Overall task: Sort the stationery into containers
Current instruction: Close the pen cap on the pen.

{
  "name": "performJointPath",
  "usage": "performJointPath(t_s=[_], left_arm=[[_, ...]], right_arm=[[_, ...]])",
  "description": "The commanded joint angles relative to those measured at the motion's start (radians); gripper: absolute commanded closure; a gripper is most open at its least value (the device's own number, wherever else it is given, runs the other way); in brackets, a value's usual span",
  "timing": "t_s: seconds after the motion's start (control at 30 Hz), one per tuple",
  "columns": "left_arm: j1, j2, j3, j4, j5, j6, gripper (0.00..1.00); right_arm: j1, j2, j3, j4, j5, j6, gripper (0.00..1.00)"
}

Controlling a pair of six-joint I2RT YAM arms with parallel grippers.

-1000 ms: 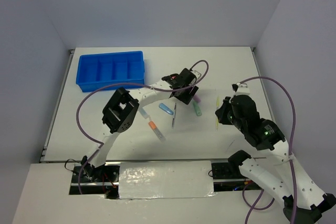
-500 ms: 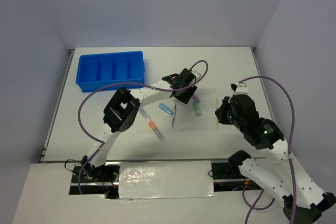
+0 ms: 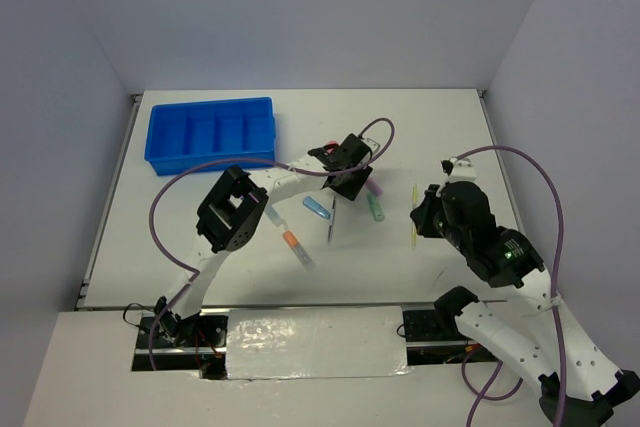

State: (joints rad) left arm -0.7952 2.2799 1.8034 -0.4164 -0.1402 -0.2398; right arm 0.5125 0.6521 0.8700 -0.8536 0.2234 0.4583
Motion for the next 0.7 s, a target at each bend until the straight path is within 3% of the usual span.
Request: performJointPath(t_s=[0.0, 0.2, 0.33, 0.67], left_arm=[[-0.001, 0.001, -0.019, 0.022, 0.008, -0.007, 0.41], [-0.001, 0.023, 0.008, 0.005, 0.024, -0.015, 0.45], [-0.001, 0.027, 0.005, -0.004, 0.034, -0.029, 0.60], [-0.002, 0.023, -0.061, -0.018, 0.157, -0.093, 0.85]], right_arm=[[-0.002, -0.012, 0.003, 0.045, -0.001, -0.015, 1.00], [-0.002, -0.014, 0.009, 0.039, 0.005, -0.020, 1.00], [-0.002, -0.020, 0.014, 0.033, 0.007, -0.021, 1.00], [-0.003, -0.051, 0.017, 0.025, -0.007, -0.023, 1.00]])
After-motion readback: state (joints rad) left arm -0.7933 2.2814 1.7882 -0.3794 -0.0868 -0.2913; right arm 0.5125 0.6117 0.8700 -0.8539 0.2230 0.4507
